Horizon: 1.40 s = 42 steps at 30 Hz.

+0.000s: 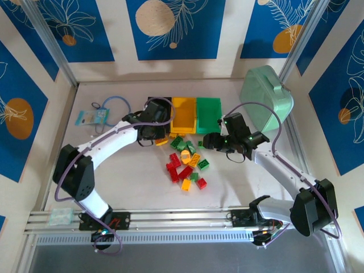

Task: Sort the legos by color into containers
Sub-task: Place the lego in the container.

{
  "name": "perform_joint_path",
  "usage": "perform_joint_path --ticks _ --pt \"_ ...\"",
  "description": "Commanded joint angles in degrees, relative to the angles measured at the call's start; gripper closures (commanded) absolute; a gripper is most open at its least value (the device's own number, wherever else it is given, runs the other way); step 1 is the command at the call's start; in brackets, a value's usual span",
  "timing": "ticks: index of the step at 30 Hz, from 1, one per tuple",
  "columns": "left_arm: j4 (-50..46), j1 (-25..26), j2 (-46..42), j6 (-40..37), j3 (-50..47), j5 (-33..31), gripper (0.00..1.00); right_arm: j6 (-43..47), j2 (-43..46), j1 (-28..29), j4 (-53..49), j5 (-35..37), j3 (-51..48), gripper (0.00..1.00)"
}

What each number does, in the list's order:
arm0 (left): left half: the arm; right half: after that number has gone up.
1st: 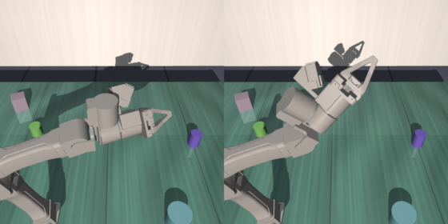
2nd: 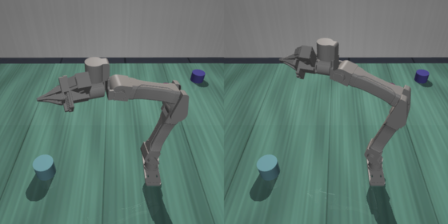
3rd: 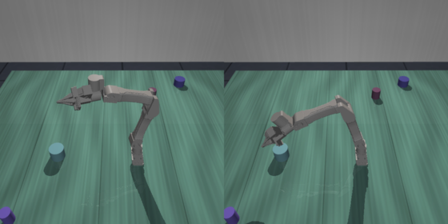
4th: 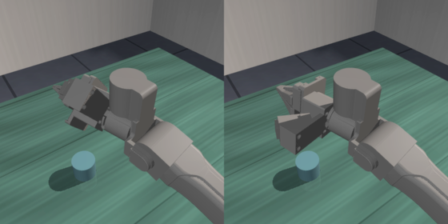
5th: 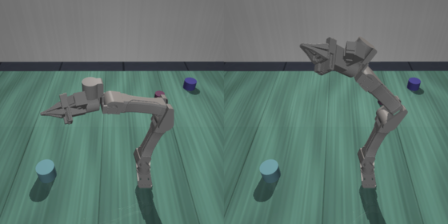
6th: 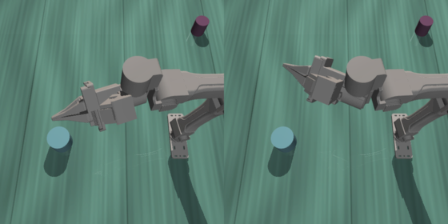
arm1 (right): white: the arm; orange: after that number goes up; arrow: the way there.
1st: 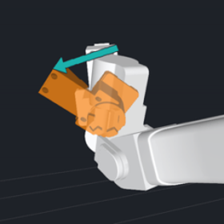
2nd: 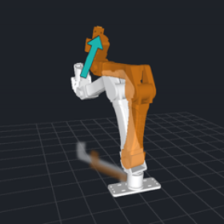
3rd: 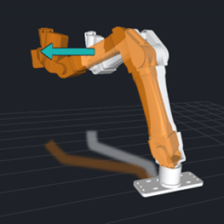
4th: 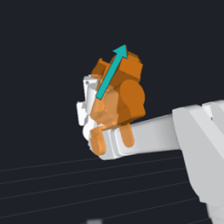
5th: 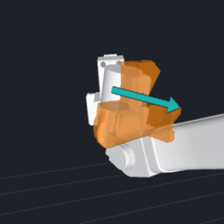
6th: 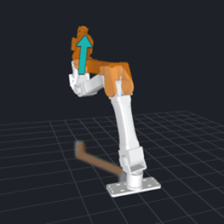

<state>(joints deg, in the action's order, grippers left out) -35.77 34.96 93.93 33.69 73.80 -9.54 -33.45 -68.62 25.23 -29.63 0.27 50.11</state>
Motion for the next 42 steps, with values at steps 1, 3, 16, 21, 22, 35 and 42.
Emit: perform_joint_path --ticks 1,3,16,21,22,35,42 --pt "-2.1 -1.3 2.9 -2.8 4.8 -1.2 0.81 -0.2 1.7 -0.4 -2.0 0.3 -0.8 0.39" --pt "-2.2 -2.6 5.2 -3.6 7.5 -0.9 0.81 -0.1 2.1 -0.4 -2.3 0.1 -0.8 0.39" --pt "-2.8 -8.0 18.8 -6.6 20.8 2.4 0.8 0.0 4.3 -0.4 -5.0 0.0 -0.9 0.39" --pt "-3.7 -8.2 20.7 -7.1 23.8 2.3 0.59 0.0 4.2 -0.4 -5.5 -0.2 -0.2 0.39" --pt "-3.7 -8.2 20.6 -7.2 23.9 2.3 0.5 0.1 4.1 -0.4 -5.7 -0.2 -0.1 0.39" --pt "1.0 -8.2 7.5 -5.4 12.0 3.3 0.37 0.2 2.8 2.1 -6.8 0.7 2.2 0.38" --pt "3.3 -8.2 -2.4 -4.6 1.1 4.9 0.36 1.7 0.9 5.3 -7.3 1.1 4.2 0.37"
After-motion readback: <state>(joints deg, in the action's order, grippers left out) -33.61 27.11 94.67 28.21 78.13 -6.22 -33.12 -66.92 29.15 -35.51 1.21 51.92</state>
